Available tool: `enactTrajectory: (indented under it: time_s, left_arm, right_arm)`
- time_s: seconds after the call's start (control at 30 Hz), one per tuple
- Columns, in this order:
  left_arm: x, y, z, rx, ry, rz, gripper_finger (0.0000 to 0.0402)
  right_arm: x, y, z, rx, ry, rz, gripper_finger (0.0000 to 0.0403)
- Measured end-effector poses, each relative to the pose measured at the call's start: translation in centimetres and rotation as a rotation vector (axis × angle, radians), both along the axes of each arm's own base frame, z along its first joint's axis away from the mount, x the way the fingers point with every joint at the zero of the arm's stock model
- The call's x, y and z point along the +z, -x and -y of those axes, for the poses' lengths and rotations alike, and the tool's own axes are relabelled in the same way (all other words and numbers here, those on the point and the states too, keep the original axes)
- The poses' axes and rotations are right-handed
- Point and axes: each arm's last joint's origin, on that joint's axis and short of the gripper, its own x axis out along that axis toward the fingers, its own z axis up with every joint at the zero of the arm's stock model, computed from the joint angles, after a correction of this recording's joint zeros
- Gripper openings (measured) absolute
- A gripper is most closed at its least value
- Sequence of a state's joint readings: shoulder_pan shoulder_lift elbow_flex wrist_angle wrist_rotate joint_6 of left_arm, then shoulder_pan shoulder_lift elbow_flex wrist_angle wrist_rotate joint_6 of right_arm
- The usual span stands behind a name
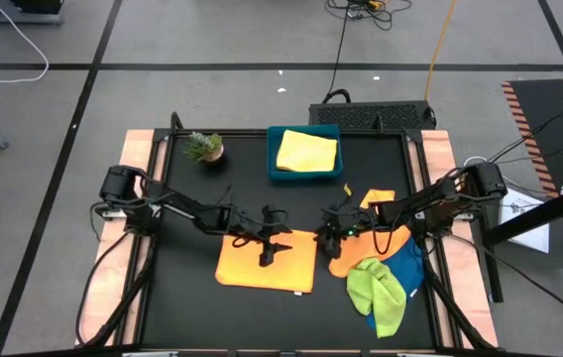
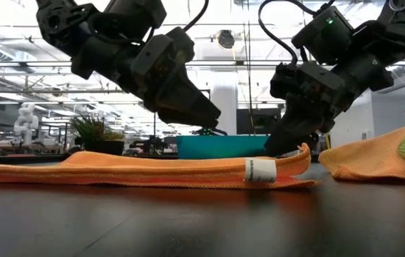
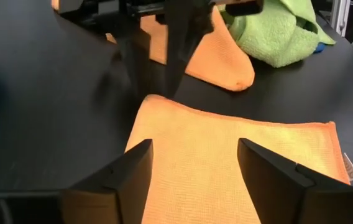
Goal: Fold microfiber towels
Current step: Fold the left orange microfiber cloth
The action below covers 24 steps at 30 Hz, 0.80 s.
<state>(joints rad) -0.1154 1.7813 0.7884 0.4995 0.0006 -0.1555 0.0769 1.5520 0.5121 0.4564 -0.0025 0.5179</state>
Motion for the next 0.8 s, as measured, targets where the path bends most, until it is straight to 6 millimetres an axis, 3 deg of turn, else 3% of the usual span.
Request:
enactTrajectory:
  time_s: [0.5, 0.63, 0.8]
  left_arm:
    - [0.0, 0.0, 0.0, 0.002, 0.001, -0.002, 0.0241]
    - [-0.1, 0.0, 0.0, 0.002, 0.002, -0.013, 0.0241]
    - [-0.2, 0.0, -0.6, -0.003, 0.046, -0.035, 0.0241]
  right_arm:
    - [-2.6, -1.0, -0.2, -0.037, -0.048, 0.001, 0.0123]
    - [-2.6, -1.1, -0.2, -0.005, -0.009, 0.011, 0.0090]
    - [-2.3, -1.2, -0.2, 0.039, 0.042, 0.050, 0.0016]
